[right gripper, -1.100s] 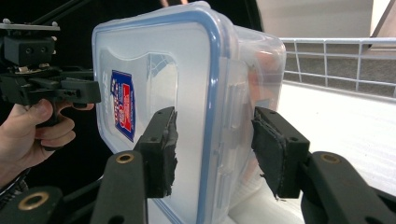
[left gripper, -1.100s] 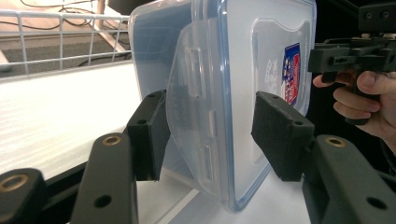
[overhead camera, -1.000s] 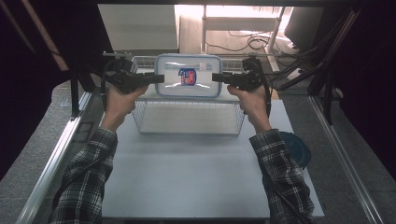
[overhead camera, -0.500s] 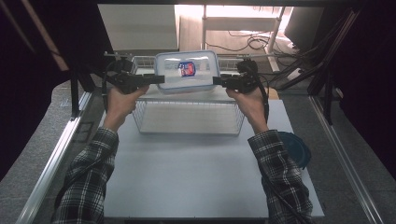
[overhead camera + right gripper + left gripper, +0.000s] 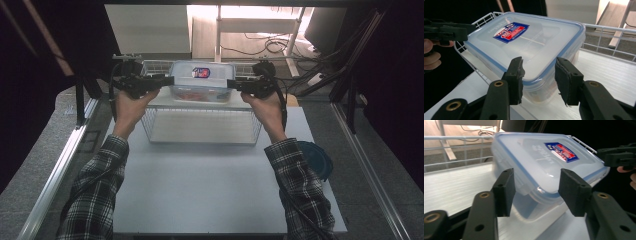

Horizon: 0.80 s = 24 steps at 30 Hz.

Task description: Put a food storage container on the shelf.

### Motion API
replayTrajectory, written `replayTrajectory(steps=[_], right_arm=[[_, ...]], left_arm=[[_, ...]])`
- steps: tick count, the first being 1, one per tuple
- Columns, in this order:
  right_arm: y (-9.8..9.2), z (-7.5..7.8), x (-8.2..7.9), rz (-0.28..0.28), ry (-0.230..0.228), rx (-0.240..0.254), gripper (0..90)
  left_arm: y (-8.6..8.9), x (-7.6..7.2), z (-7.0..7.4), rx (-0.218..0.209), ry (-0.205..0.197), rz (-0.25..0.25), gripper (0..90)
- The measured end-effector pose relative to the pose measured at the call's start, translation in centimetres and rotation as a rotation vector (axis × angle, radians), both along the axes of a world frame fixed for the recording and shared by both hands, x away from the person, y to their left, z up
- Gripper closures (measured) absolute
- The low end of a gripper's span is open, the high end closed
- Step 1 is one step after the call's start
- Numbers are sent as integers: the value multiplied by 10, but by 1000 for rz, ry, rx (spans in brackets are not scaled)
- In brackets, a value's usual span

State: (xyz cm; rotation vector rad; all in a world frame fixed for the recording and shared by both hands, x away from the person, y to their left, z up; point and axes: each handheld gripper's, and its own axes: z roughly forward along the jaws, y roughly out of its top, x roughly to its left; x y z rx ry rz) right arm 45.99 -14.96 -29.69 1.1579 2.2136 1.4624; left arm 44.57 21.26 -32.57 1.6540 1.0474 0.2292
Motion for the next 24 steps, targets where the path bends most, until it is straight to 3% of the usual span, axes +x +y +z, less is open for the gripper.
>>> replayTrajectory(steps=[12,16,18,24], right_arm=[[-5,0,-1,0,8,-2,571],[-6,0,-1,1,8,2,562],[-6,0,-3,13,-13,-4,522],[-5,1,-8,37,-17,-20,519]], left_arm=[[-3,-14,1,2,10,-11,492],[-2,-14,0,6,-7,-18,482],[-5,-15,3,62,-51,-12,442],[-6,-19,6,57,-68,-7,369]])
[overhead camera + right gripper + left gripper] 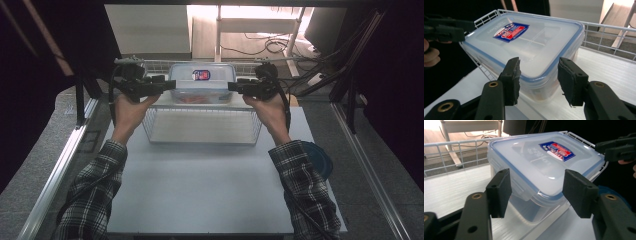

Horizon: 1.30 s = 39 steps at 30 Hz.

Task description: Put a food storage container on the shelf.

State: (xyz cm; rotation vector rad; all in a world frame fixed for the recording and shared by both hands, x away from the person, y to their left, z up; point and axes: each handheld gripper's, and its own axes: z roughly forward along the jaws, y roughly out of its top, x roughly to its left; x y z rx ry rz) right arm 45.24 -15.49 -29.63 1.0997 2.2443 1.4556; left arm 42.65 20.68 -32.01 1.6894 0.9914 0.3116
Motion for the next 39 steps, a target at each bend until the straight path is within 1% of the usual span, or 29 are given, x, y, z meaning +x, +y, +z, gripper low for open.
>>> replayTrajectory(steps=[1,2,3,5,7,8,9,10,11,12,16,17,18,20,23,24,26,27,28,30,31,32,33,34,35,36,37,38,39], right_arm=[[2,1,-4,7,-18,-20,507],[2,1,-4,7,-18,-20,507],[2,1,-7,10,-24,-21,496],[4,1,-15,18,-49,-38,444],[4,1,-18,21,-61,-47,428],[4,0,-25,32,-80,-57,379],[4,-1,-28,35,-85,-60,354],[4,-1,-28,35,-85,-60,354],[3,-4,-33,46,-92,-65,305],[3,-4,-33,46,-92,-65,305],[1,-11,-44,70,-99,-72,208],[0,-15,-50,78,-106,-79,175],[0,-15,-50,78,-106,-79,175],[-2,-21,-59,95,-108,-78,135],[-4,-25,-66,108,-115,-68,118],[-5,-29,-73,118,-115,-68,95],[-5,-31,-76,126,-119,-67,90],[-7,-36,-84,136,-127,-69,74],[-7,-36,-84,136,-127,-69,74],[-9,-42,-93,147,-134,-71,61],[-9,-42,-93,147,-134,-71,61],[-10,-47,-100,154,-132,-72,52],[-10,-47,-100,154,-132,-72,52],[-11,-50,-103,157,-137,-73,49],[-13,-58,-109,164,-139,-76,42],[-14,-61,-111,165,-139,-78,40],[-14,-61,-111,165,-139,-78,40],[-16,-68,-117,168,-143,-87,38],[-16,-68,-117,168,-143,-87,38]], left_arm=[[0,-4,1,-2,-10,-5,350],[0,-4,1,-2,-10,-5,337],[0,-6,1,4,-12,-10,337],[-2,-10,0,19,-15,-24,277],[-4,-15,-3,36,-12,-44,264],[-5,-18,-5,48,-14,-50,223],[-8,-24,-9,62,-23,-62,212],[-8,-24,-9,62,-23,-62,199],[-10,-30,-14,71,-27,-74,181],[-10,-30,-14,71,-27,-74,160],[-13,-42,-23,85,-23,-88,119],[-13,-48,-28,85,-21,-99,107],[-13,-48,-28,85,-21,-99,102],[-13,-54,-32,84,-18,-110,91],[-13,-65,-39,80,-13,-129,84],[-13,-69,-41,83,-16,-131,76],[-14,-77,-45,105,-18,-139,73],[-14,-83,-48,103,-24,-137,65],[-14,-86,-49,102,-25,-138,65],[-14,-93,-54,87,-23,-149,57],[-14,-97,-57,80,-20,-149,57],[-15,-104,-64,71,-20,-153,54],[-15,-104,-64,71,-20,-153,51],[-15,-107,-67,70,-19,-156,51],[-15,-113,-75,65,-17,-159,49],[-15,-113,-75,65,-17,-159,48],[-16,-116,-79,64,-15,-163,48],[-16,-119,-83,67,-14,-163,46],[-17,-121,-87,72,-15,-161,46]])
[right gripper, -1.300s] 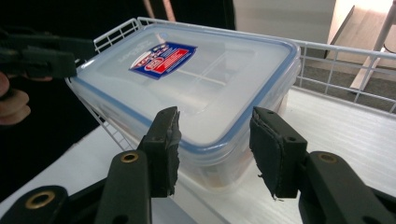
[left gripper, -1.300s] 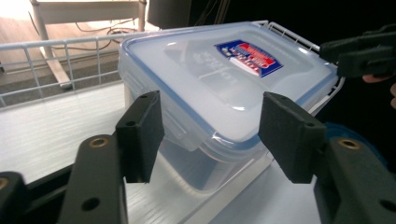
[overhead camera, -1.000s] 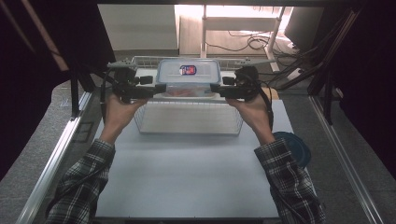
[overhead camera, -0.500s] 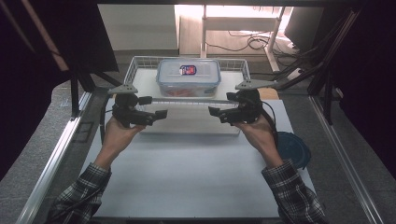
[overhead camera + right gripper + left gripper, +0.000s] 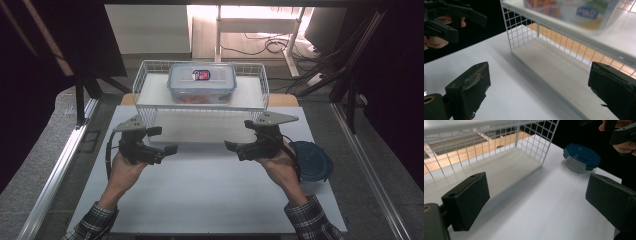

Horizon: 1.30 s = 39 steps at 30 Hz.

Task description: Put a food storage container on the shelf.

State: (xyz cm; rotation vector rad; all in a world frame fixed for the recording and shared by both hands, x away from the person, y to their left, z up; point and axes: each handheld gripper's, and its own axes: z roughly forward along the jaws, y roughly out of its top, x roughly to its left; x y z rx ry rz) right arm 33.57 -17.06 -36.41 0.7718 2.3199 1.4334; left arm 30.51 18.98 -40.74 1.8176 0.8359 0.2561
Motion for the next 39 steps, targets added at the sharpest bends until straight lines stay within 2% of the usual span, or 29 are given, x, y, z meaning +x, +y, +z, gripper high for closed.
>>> replayTrajectory(steps=[1,2,8,11,15,22,28,39], right_arm=[[-2,-7,-5,-4,-3,-5,38],[-3,-10,-7,-1,-5,-8,37],[-9,-25,-18,-7,-3,-10,36],[-10,-28,-21,-13,2,-17,35],[-13,-33,-27,-16,13,4,35],[-14,-47,-39,-21,4,-21,36],[-16,-57,-44,-17,20,-1,36],[-25,-78,-61,-30,21,-7,38]], left_arm=[[-1,-5,-8,8,3,-3,44],[-1,-5,-8,8,3,-3,44],[-2,-20,-28,25,10,-1,43],[-1,-24,-32,31,8,1,43],[0,-32,-40,38,5,13,46],[1,-47,-51,63,-7,22,50],[5,-56,-60,53,-1,33,51],[15,-75,-80,86,-5,71,51]])
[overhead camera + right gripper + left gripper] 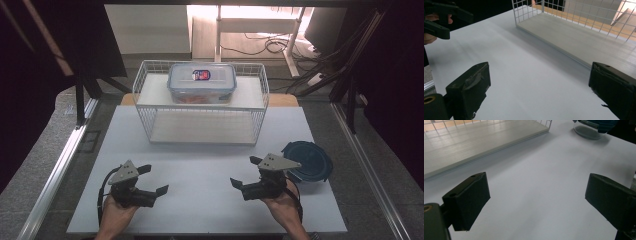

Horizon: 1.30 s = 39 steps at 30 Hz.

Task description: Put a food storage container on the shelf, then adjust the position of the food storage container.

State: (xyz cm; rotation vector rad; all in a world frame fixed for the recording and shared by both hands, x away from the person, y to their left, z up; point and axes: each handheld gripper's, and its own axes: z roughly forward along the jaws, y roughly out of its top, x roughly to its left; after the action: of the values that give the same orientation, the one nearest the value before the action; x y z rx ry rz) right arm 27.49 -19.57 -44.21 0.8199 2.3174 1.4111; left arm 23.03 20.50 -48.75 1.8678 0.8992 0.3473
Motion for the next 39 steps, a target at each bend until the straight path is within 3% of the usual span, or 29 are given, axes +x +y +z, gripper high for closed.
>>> replayTrajectory(steps=[4,8,13,21,27,28,32,35,36,39], right_arm=[[-2,-5,-3,-6,5,-7,38],[-5,-12,-7,-9,5,-15,38],[-6,-24,-11,-8,7,-60,38],[-8,-34,-7,-19,44,-70,38],[-14,-35,0,-82,86,-109,0],[-18,-31,4,-115,103,-122,0],[-30,-24,11,-160,138,-114,5],[-45,-18,17,-220,128,-108,174],[-45,-18,17,-220,128,-108,174],[-65,-11,27,-250,151,-81,433]], left_arm=[[0,-3,-4,9,2,6,51],[-2,-7,-9,45,6,10,51],[-6,-11,-19,86,32,2,50],[-2,-10,-26,91,66,14,50],[-2,-8,-29,89,80,11,51],[-2,-8,-29,88,83,11,51],[-1,-6,-31,77,95,6,52],[-1,-6,-32,69,103,4,54],[-1,-6,-32,69,103,4,55],[-1,-5,-32,67,105,0,56]])
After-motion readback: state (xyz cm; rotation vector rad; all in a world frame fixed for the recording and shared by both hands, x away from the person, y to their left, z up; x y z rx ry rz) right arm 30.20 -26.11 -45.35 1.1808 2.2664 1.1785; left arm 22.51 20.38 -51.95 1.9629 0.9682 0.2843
